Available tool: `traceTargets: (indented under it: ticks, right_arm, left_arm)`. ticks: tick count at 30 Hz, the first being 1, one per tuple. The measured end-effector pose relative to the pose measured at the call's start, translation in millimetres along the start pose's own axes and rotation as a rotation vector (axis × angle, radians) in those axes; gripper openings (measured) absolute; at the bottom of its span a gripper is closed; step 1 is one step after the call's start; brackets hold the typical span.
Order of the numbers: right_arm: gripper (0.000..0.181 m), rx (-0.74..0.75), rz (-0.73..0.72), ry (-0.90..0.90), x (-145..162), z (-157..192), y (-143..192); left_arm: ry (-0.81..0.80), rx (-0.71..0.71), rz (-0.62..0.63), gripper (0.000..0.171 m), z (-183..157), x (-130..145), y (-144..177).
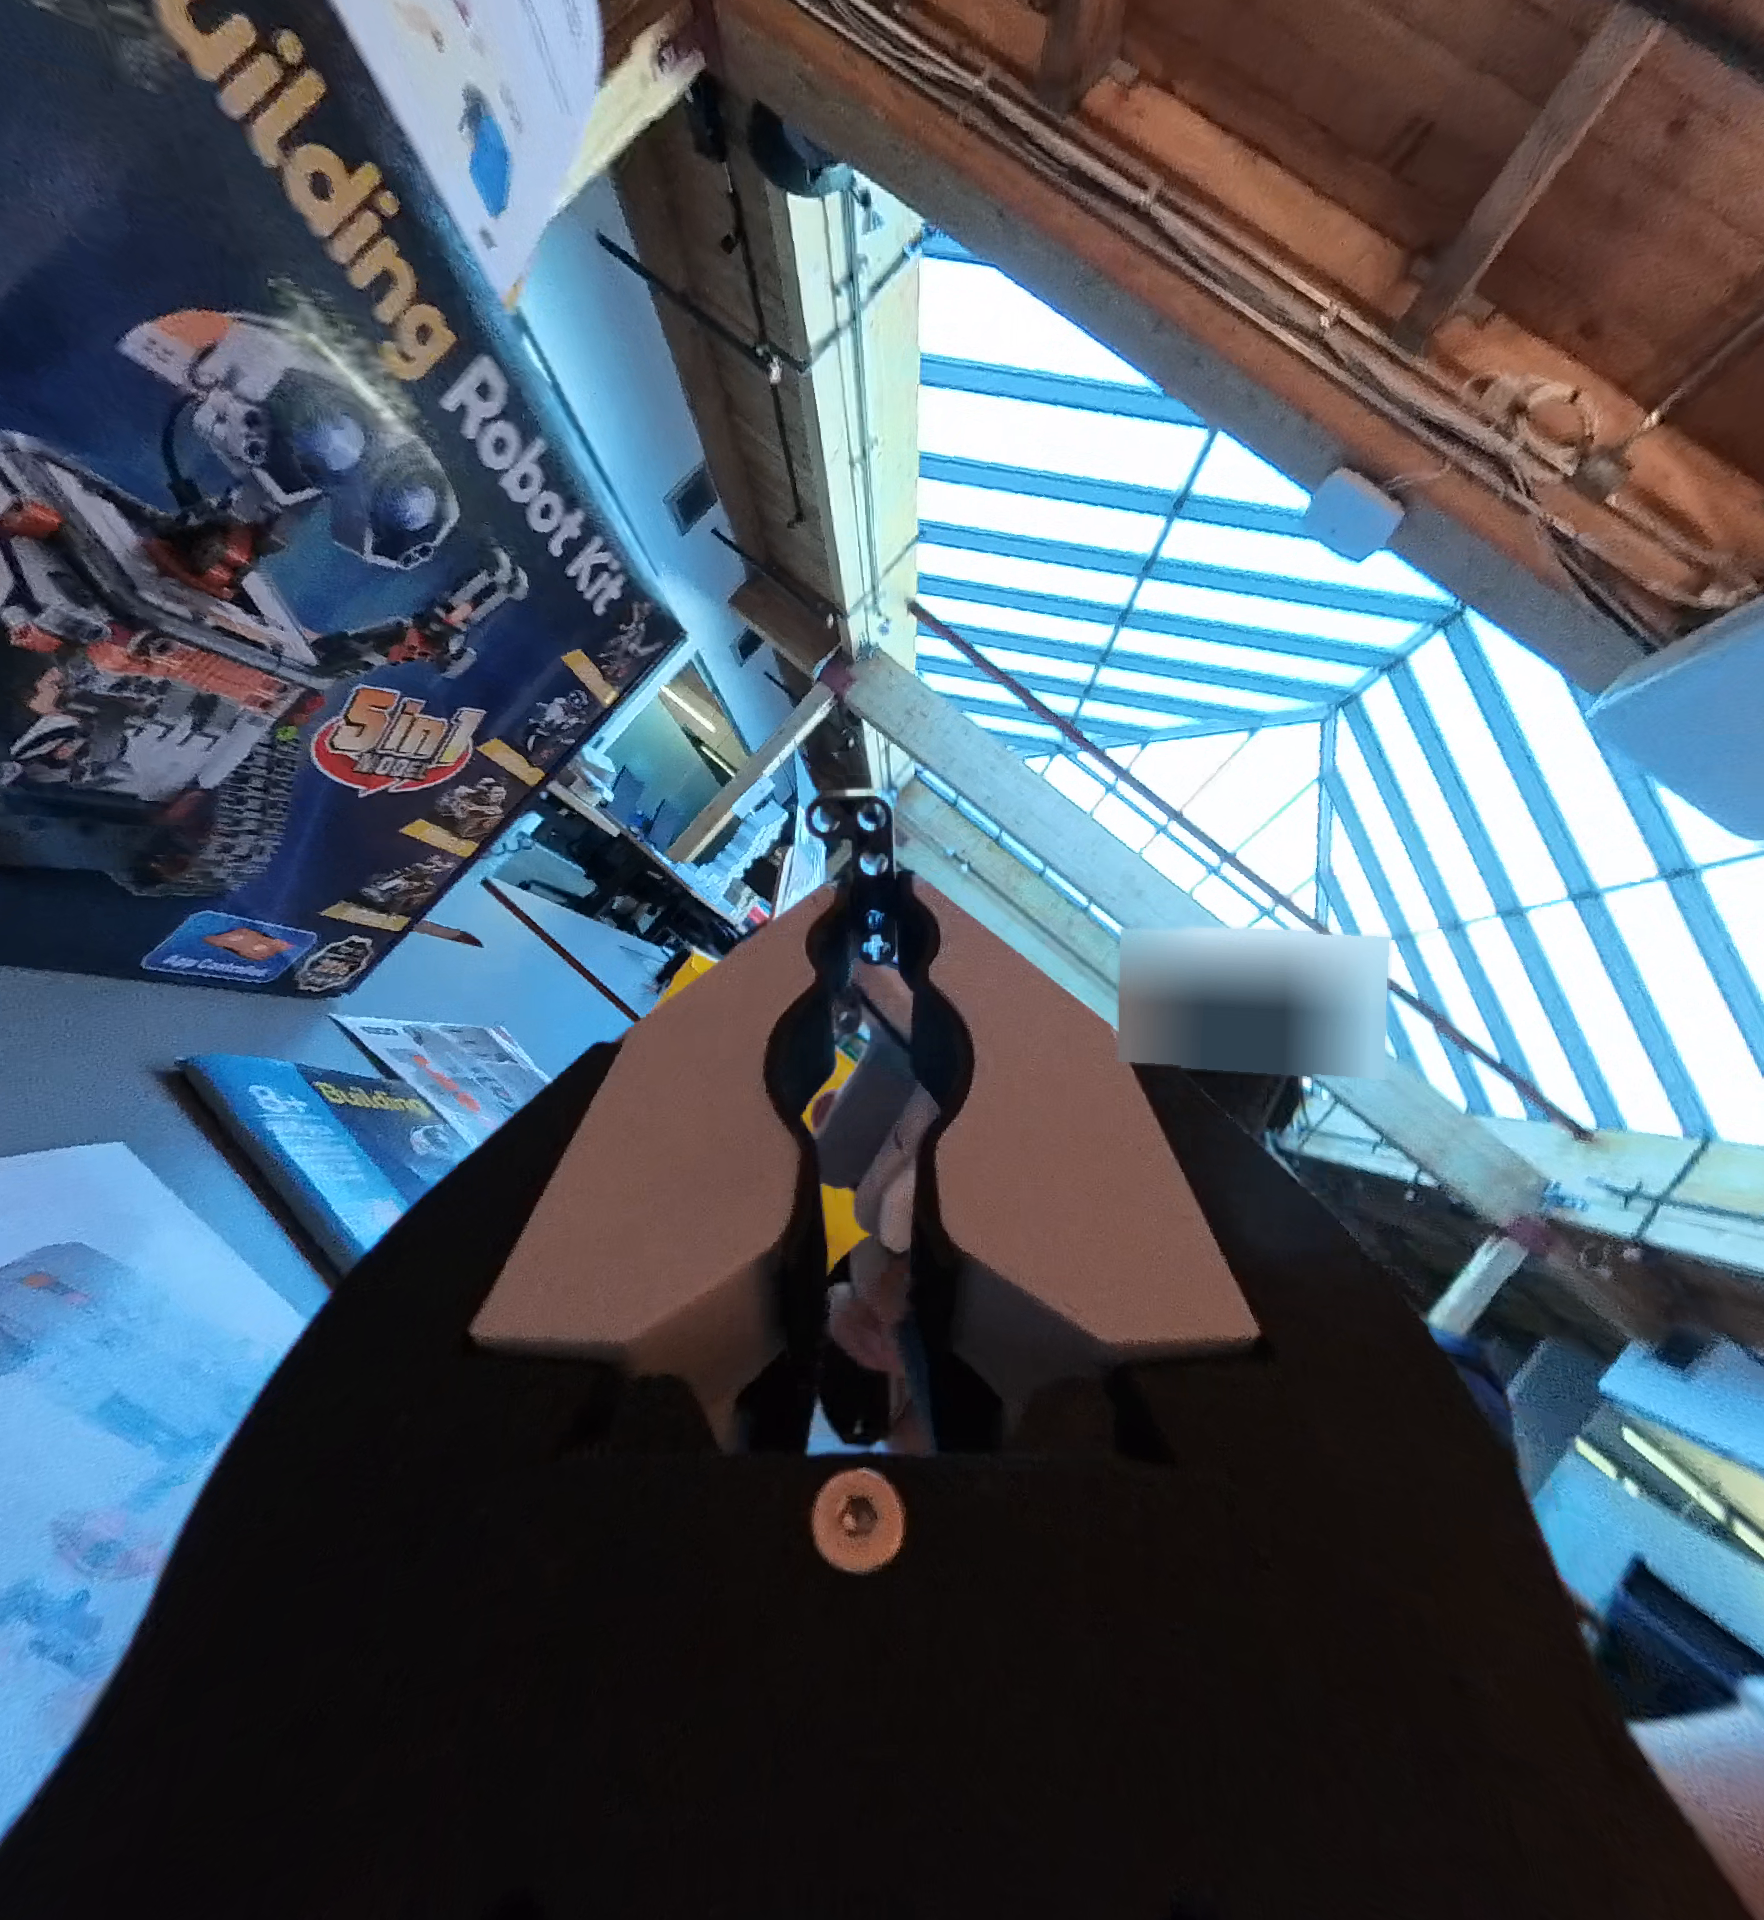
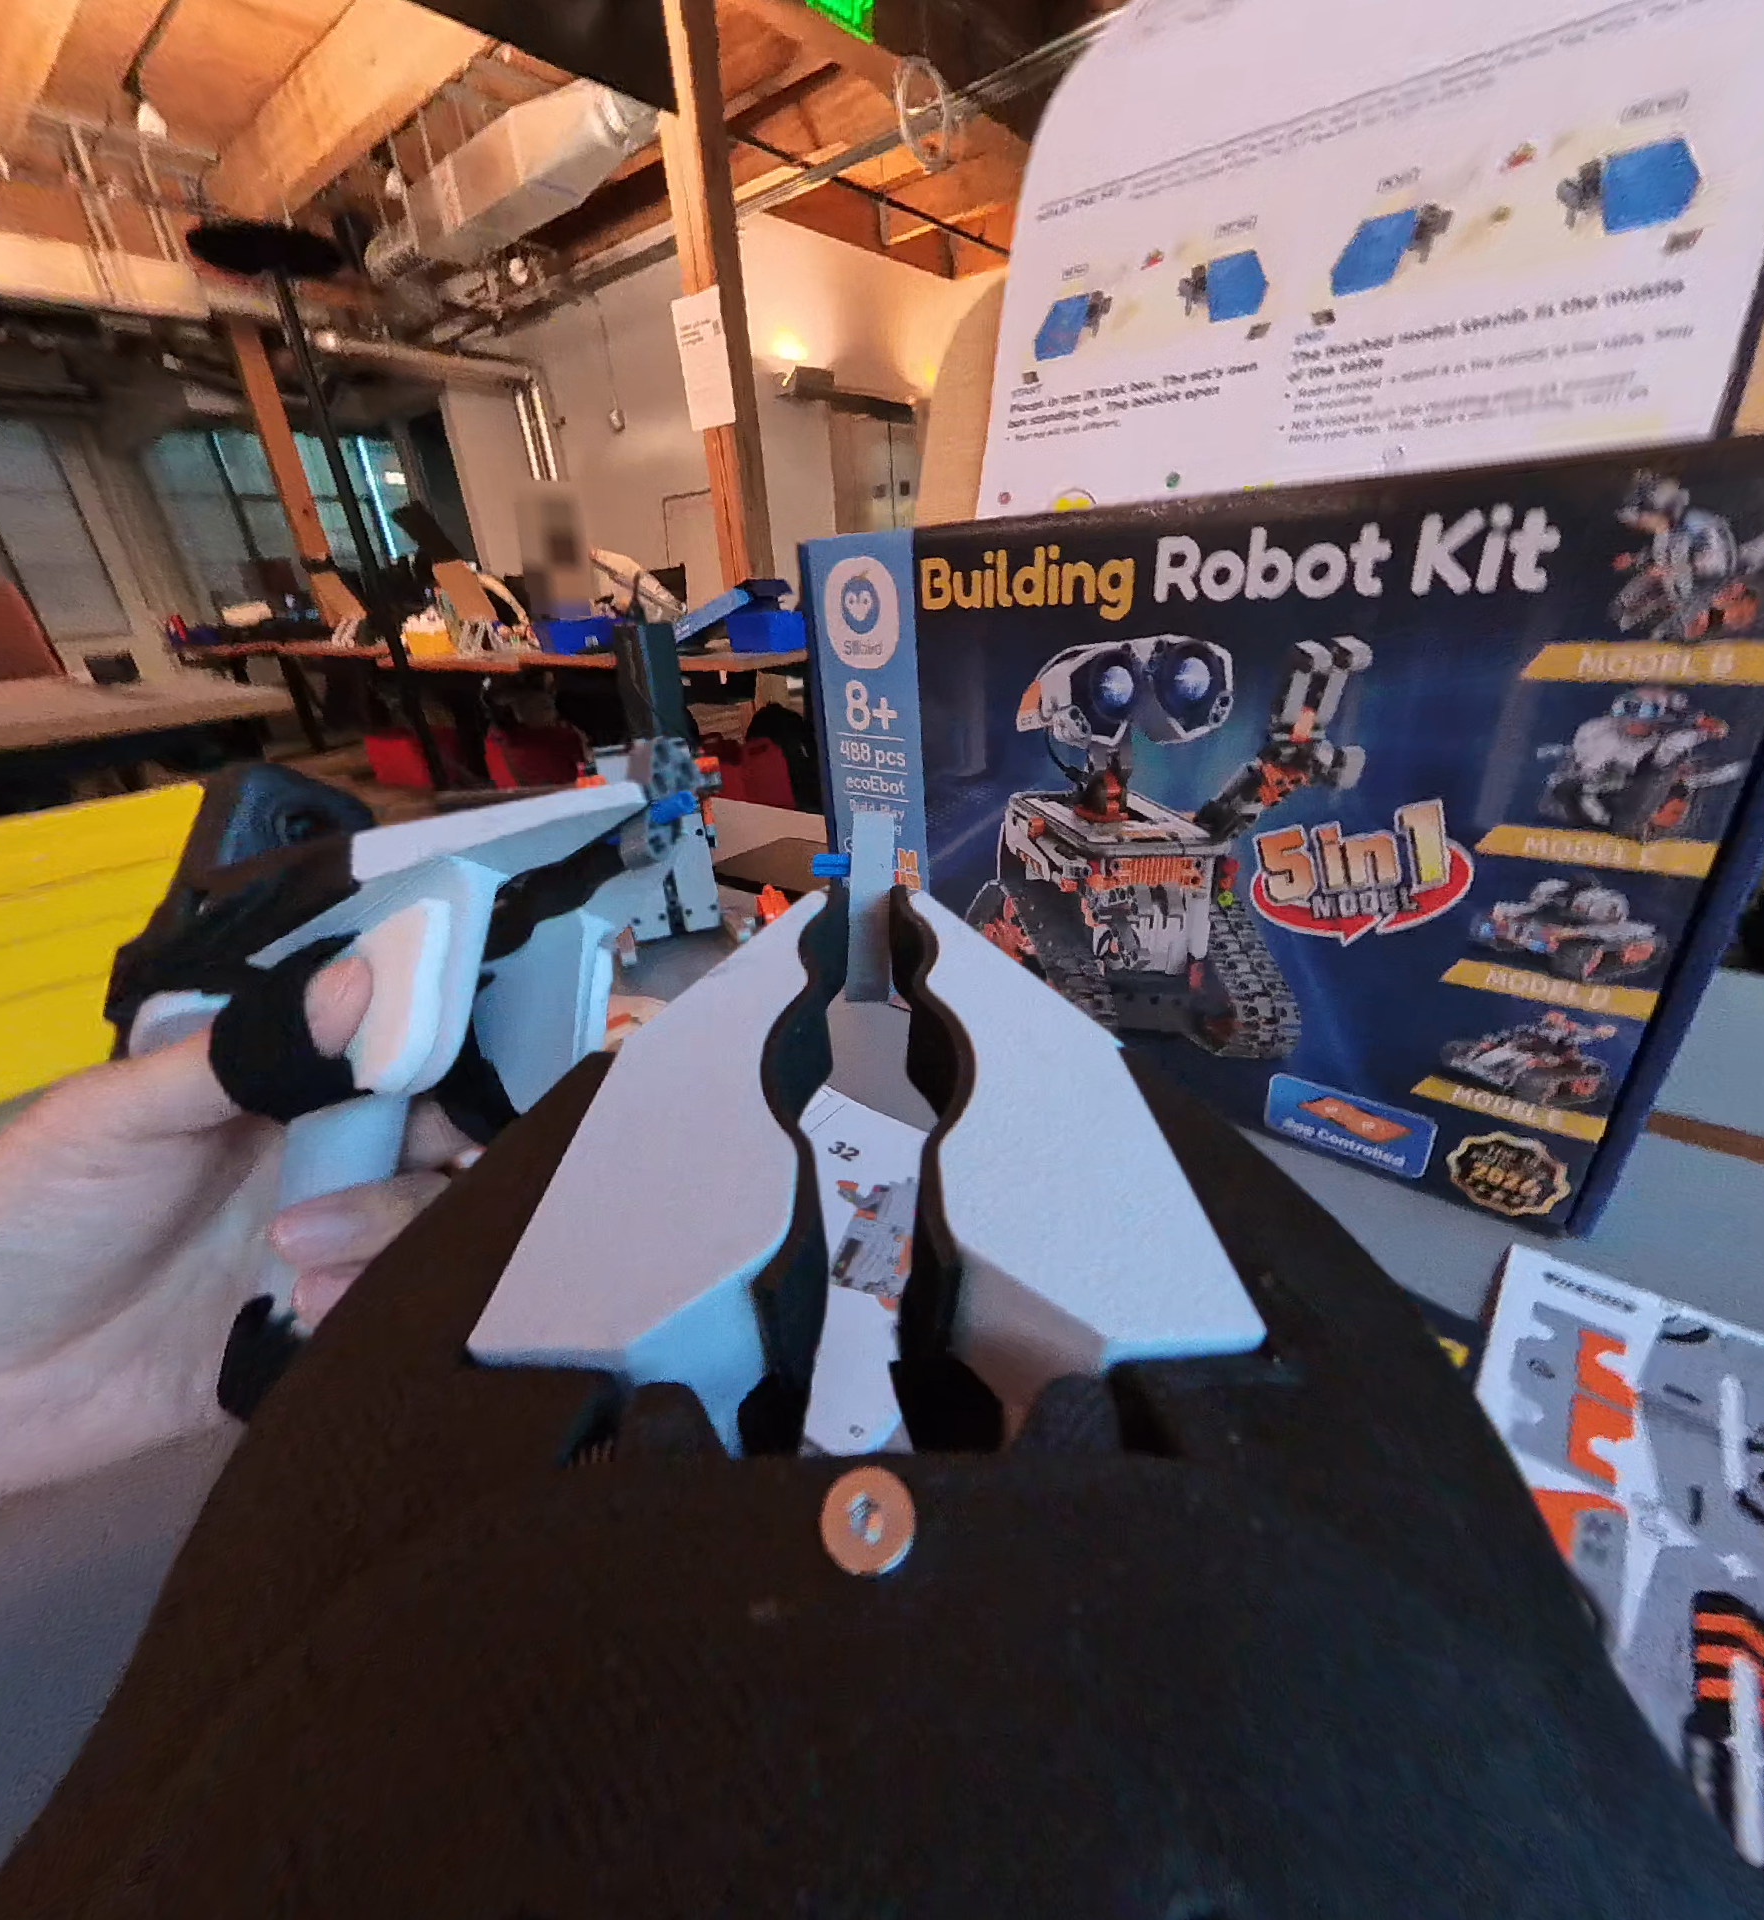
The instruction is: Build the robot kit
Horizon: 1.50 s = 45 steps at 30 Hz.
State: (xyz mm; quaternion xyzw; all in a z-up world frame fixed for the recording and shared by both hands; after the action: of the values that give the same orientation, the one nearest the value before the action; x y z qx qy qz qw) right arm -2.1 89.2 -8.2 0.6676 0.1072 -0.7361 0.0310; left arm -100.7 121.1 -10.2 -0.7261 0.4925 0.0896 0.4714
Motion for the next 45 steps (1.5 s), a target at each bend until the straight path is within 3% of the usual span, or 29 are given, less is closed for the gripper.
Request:
traceTargets:
  ticks: [4,8,20,30,45]
  right_arm:
    - [0.006,-0.006,-0.014,0.117,-3,14,1]
    - [0.006,-0.024,-0.01,0.208,0,28,0]
    - [0.006,0.019,0.0,0.385,4,28,0]
    - [0.006,-0.08,0.042,0.36,8,24,-2]
    - [0.006,-0.012,0.052,0.378,13,24,-3]
  left_arm:
    - [-0.093,-0.019,0.073,0.004,-5,2,-4]
    - [-0.077,-0.012,0.079,0.004,-6,6,-7]
    - [-0.05,-0.054,0.098,0.004,5,11,-4]
    - [0.003,-0.06,0.126,0.004,8,12,-2]
    - [-0.003,-0.08,0.067,0.005,15,16,-1]
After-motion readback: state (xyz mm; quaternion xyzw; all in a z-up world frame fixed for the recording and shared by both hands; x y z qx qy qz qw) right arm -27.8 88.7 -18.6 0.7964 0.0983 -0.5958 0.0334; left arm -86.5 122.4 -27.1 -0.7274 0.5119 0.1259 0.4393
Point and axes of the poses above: each gripper's, where its closed fingertips meet, y back along the fingers, x out of its underside, z = x × y across the jaws, the point moved 4 cm from there along y, back along the fingers, and after that the axes turned 12 degrees about x, right-handed, at the moved point
